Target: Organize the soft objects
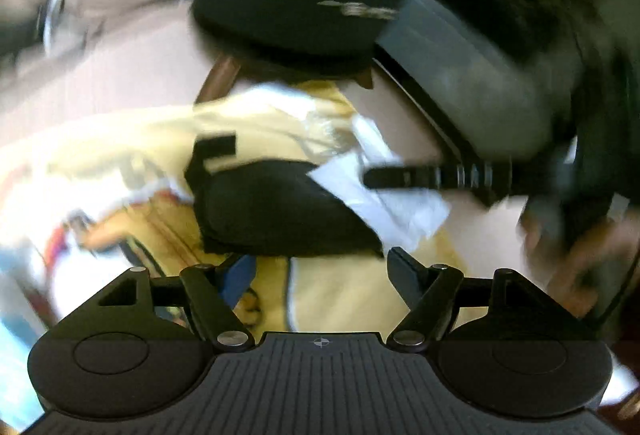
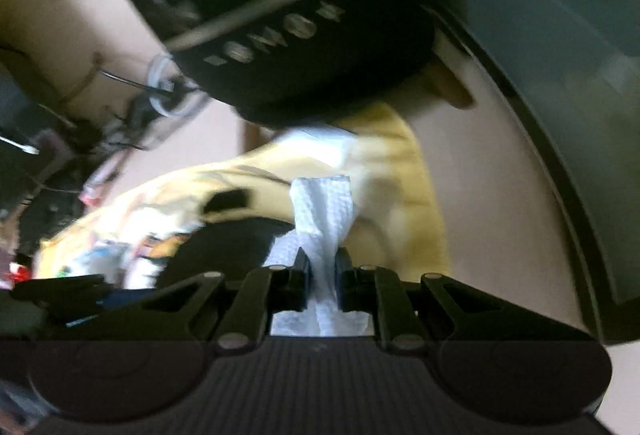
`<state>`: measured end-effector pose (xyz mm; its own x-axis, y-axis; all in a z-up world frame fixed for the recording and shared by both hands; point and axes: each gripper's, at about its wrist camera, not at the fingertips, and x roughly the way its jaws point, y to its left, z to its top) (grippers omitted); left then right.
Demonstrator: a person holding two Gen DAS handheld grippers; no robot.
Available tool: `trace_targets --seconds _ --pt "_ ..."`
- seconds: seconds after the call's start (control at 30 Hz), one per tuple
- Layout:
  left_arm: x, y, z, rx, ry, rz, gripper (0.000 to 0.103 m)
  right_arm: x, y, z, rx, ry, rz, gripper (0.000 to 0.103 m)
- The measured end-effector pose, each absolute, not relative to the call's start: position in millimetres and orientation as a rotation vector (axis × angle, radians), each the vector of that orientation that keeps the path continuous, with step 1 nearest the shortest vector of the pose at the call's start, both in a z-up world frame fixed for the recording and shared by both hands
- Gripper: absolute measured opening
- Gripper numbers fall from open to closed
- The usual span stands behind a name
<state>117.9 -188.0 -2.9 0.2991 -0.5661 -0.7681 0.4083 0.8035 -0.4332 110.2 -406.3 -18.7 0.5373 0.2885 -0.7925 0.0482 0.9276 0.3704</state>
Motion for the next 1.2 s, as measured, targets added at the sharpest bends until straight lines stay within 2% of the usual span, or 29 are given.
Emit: trace_targets --seconds 0.1,0.13,0.23,0.3,0.5,0.7,0.87,1.1,1.2 --pt "133.5 -180.9 -9.2 -0.289 1.136 -0.584 0.077 105.9 -406.1 -31.7 0.404 1.039 0.169 0.014" --pt "137.8 -181.2 -9.7 -0.293 1.140 -0.561 0.071 103.8 -404.6 -32.3 0.405 1.038 0.180 0.014" --pt "145.6 -179.8 -14.3 -0.278 1.169 -0.513 0.033 98.4 -403.3 -30.7 0.417 1.033 0.194 0.014" --pt "147.4 -175.9 -16.7 -0.290 1.183 -0.497 0.029 96.6 -410.3 -26.2 0.449 1.025 0.189 0.014" --pt "149.5 -168.6 5.8 -0.208 1.131 -0.493 0.025 99.8 -427.8 -8.1 0.483 0.959 0.171 0.014" --pt "132.3 -144.5 48.9 -0.060 1.141 -0.463 0.024 105.0 -413.1 -11.9 0.475 0.984 0.235 0.014" --pt "131.4 -136.9 53.9 -0.006 1.159 -0.428 0.024 98.5 -391.3 -32.2 0.421 1.045 0.270 0.013" --pt "129.6 -129.5 53.7 -0.064 1.165 -0.438 0.024 92.0 -407.1 -23.1 0.182 0.996 0.134 0.011" --pt "125.4 -126.7 61.3 -0.058 1.150 -0.450 0.024 90.0 -422.6 -13.4 0.204 0.972 0.063 0.011"
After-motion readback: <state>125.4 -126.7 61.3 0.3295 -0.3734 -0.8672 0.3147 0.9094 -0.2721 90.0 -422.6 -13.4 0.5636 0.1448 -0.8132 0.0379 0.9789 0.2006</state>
